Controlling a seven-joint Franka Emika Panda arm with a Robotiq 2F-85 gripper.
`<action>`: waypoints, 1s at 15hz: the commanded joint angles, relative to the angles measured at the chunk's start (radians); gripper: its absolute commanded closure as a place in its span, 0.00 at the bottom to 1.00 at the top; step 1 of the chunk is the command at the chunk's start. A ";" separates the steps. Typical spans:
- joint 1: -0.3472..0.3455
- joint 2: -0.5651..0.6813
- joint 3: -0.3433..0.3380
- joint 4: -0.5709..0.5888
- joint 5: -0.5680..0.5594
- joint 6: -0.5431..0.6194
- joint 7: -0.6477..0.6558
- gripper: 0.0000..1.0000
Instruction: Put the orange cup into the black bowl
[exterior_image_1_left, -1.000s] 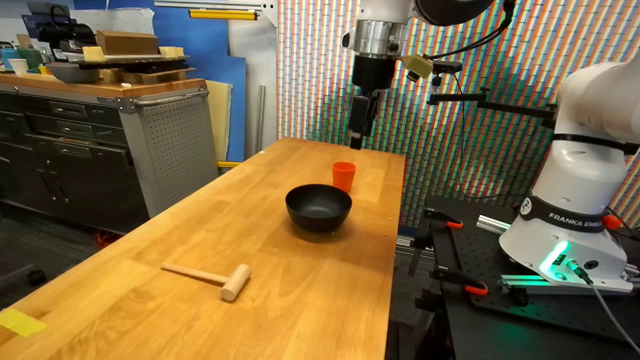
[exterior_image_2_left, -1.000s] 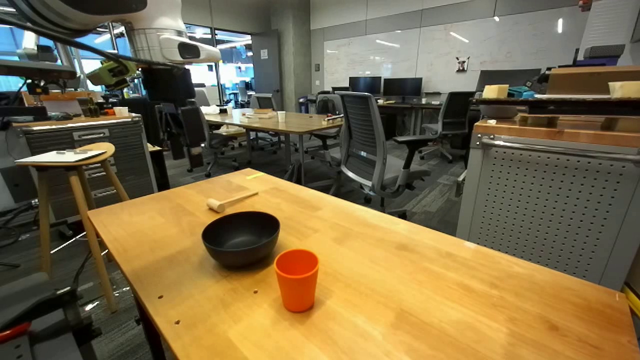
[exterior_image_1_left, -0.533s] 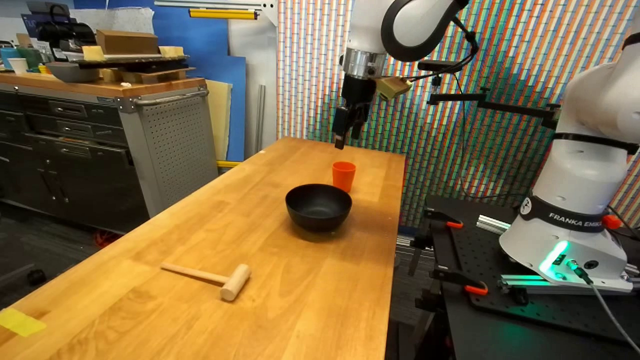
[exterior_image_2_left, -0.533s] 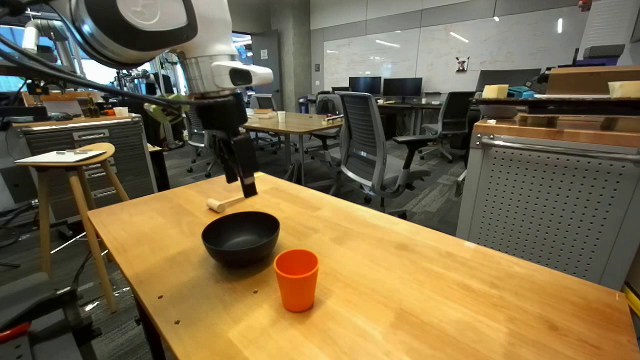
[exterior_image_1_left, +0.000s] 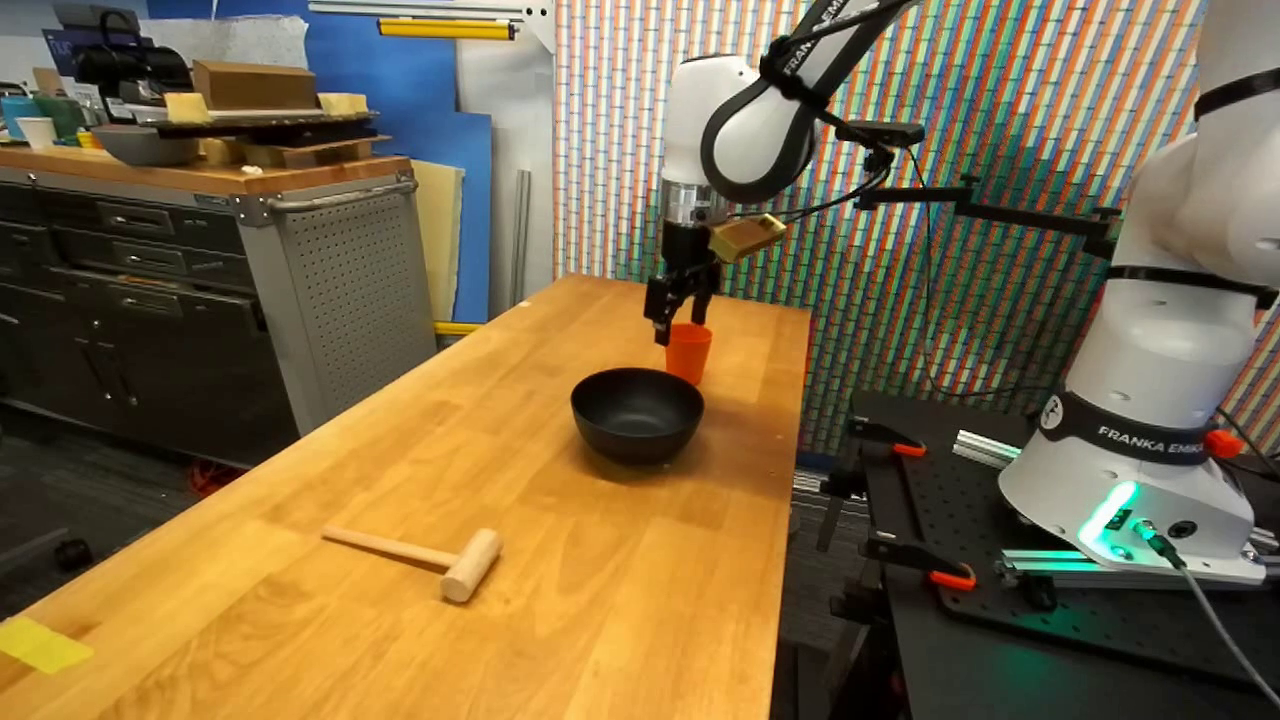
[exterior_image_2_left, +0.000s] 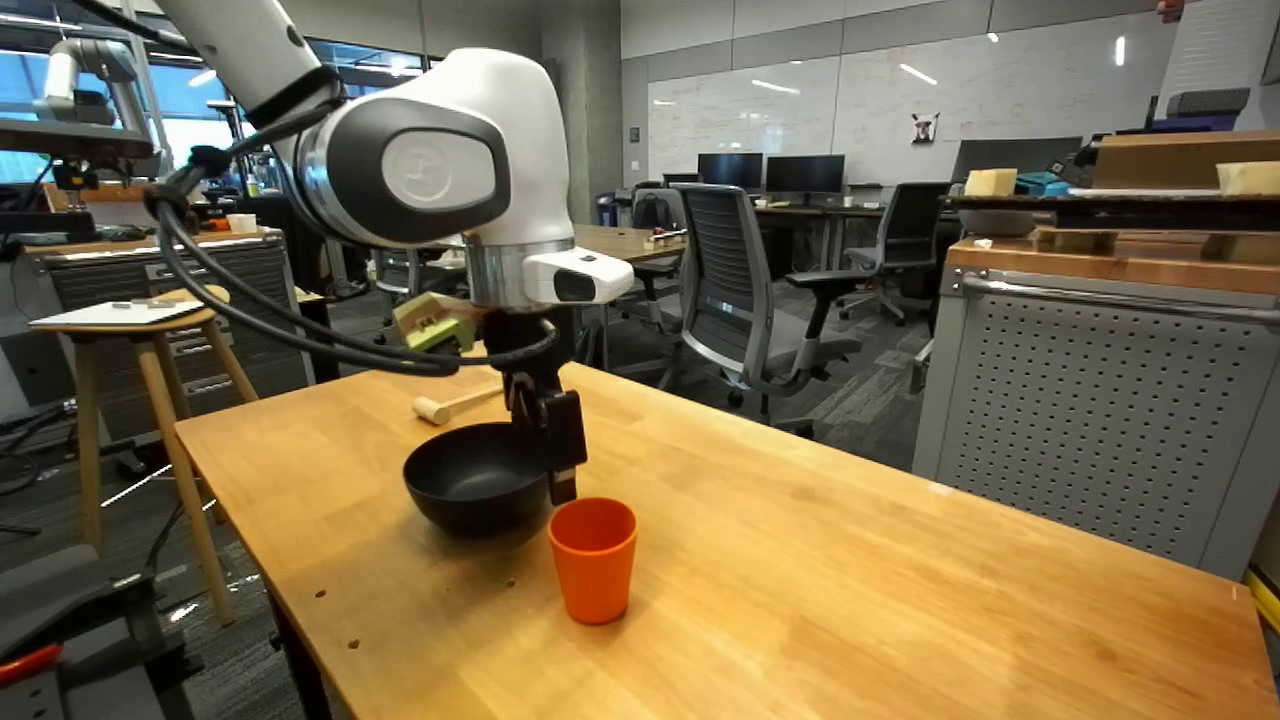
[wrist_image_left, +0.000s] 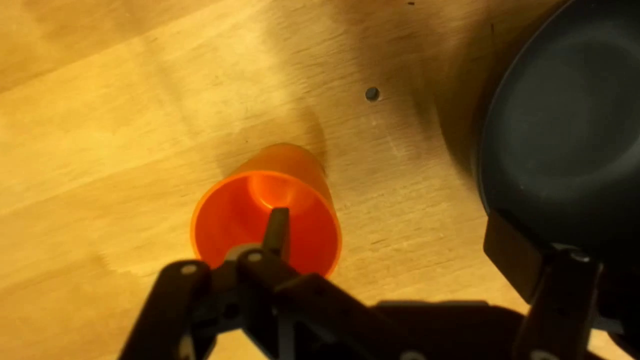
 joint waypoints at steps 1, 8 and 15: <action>0.020 0.126 -0.026 0.091 0.044 0.033 0.012 0.00; 0.015 0.224 -0.039 0.167 0.091 0.161 -0.014 0.55; -0.012 0.216 -0.056 0.168 0.150 0.164 -0.023 0.93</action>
